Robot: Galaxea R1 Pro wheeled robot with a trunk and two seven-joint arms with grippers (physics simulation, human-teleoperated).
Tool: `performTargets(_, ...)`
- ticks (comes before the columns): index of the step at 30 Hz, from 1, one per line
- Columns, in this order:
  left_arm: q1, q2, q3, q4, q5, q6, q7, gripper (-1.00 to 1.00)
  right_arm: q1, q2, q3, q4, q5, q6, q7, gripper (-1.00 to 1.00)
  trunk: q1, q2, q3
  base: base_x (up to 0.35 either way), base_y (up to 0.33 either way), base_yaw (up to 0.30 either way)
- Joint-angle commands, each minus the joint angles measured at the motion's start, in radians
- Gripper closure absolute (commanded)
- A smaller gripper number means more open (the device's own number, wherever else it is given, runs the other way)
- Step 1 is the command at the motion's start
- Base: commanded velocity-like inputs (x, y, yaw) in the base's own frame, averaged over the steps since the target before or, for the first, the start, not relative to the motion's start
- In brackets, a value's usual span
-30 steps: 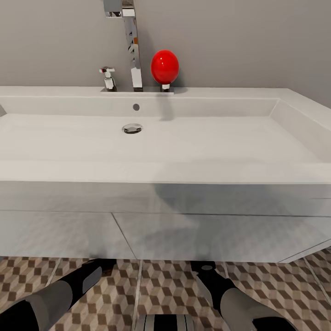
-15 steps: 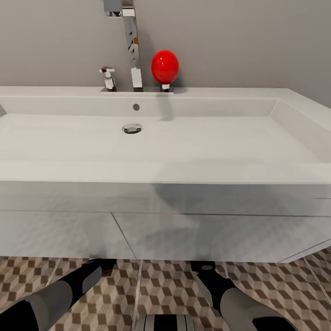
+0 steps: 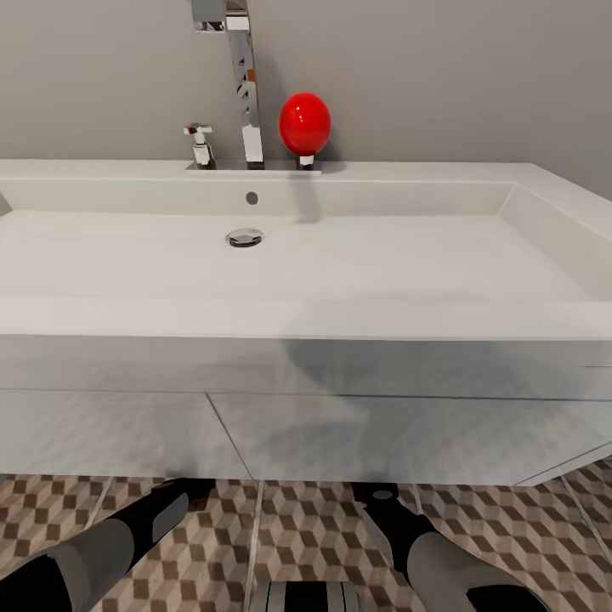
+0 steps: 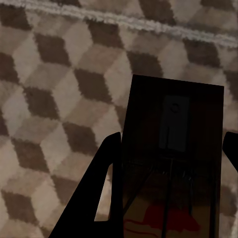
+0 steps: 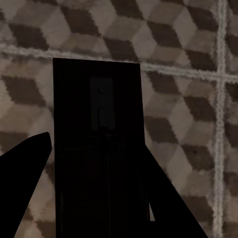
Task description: Take the four mousetraps from the cabinet in the bathroom and place them on the bathroom floor. Make sure all four end up on the same floor surface, and ensure that at least two of them are either under or directly next to the same bathroom sink.
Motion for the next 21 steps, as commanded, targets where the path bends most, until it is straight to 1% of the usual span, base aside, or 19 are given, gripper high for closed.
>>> performTargets(1,-0.041,0.001,-0.005,-0.005,0.002,0.005,0.010,1.00,-0.001,0.000,0.006,-0.051,0.011,0.003,-0.004,1.00,0.000,0.000,0.000,0.000,0.000,0.000)
performTargets(10,-0.041,0.001,-0.005,-0.005,0.002,0.005,0.009,1.00,-0.001,0.000,0.006,-0.052,0.011,0.003,-0.004,1.00,0.000,0.000,0.000,0.000,0.000,0.000)
performTargets(15,-0.041,0.001,-0.005,-0.005,0.002,0.005,0.009,1.00,-0.001,0.000,0.006,-0.052,0.011,0.003,-0.004,1.00,0.002,-0.001,-0.020,0.000,0.000,0.000)
performTargets(21,-0.041,0.001,-0.005,-0.005,0.002,0.005,0.009,1.00,-0.001,0.000,0.006,-0.052,0.011,0.003,-0.004,1.00,0.002,-0.001,-0.020,0.000,0.000,0.000)
